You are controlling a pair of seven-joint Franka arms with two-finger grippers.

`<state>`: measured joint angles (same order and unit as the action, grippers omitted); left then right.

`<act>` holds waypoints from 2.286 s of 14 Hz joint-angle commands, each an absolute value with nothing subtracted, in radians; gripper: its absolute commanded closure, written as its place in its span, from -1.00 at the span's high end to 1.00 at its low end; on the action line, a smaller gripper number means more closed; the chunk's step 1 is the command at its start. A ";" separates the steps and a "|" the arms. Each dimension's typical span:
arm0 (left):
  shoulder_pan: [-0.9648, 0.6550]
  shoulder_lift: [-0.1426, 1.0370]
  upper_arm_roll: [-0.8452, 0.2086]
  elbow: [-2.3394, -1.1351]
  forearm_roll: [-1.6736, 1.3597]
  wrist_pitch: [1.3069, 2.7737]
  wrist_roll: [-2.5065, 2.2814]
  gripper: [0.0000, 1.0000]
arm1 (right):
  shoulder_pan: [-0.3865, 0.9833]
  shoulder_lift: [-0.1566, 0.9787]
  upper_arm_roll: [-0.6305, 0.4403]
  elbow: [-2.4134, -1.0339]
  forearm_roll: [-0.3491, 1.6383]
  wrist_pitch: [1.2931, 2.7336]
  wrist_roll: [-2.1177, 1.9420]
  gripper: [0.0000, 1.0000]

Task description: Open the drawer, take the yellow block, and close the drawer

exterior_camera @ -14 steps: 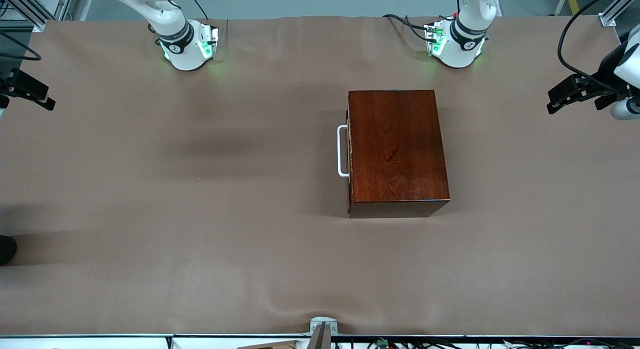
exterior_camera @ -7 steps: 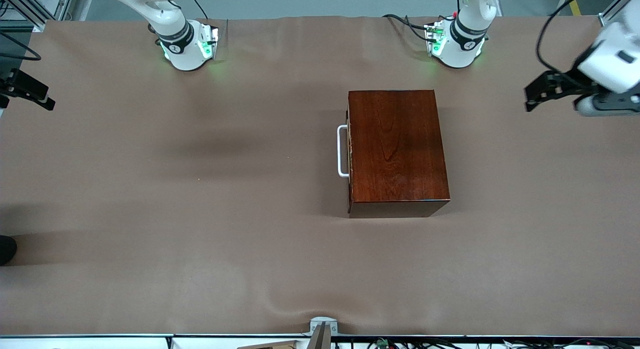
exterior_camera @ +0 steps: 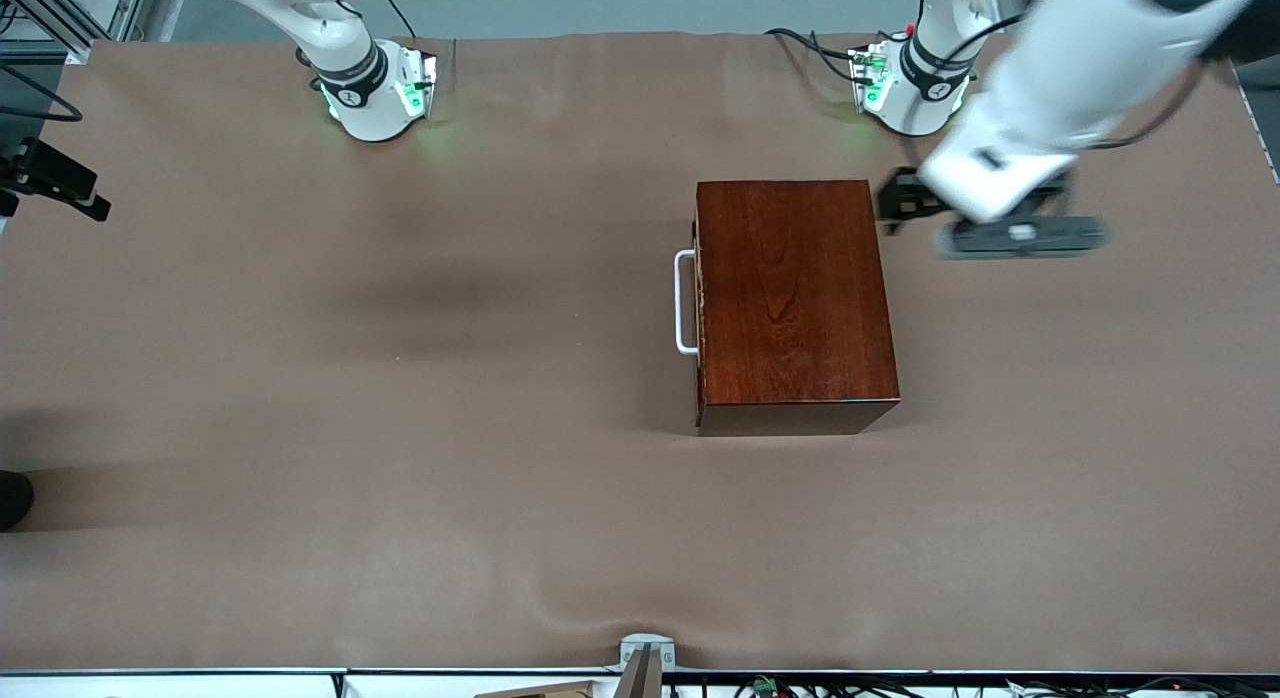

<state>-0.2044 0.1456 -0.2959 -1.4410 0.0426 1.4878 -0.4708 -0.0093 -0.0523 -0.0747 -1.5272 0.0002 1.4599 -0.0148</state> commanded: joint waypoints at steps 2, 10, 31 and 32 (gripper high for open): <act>-0.389 0.288 -0.290 -1.365 0.170 1.531 -0.540 1.00 | -0.038 -0.048 -0.058 -1.514 0.021 1.451 -0.031 1.00; -0.665 0.561 -0.197 -1.244 0.256 1.687 -0.744 1.00 | -0.038 -0.048 -0.058 -1.514 0.021 1.451 -0.029 1.00; -0.953 0.804 0.043 -1.169 0.255 1.758 -1.006 1.00 | -0.041 -0.048 -0.058 -1.516 0.020 1.451 -0.020 1.00; -0.953 0.808 0.043 -1.169 0.255 1.758 -1.006 1.00 | -0.041 -0.048 -0.058 -1.516 0.021 1.451 -0.021 1.00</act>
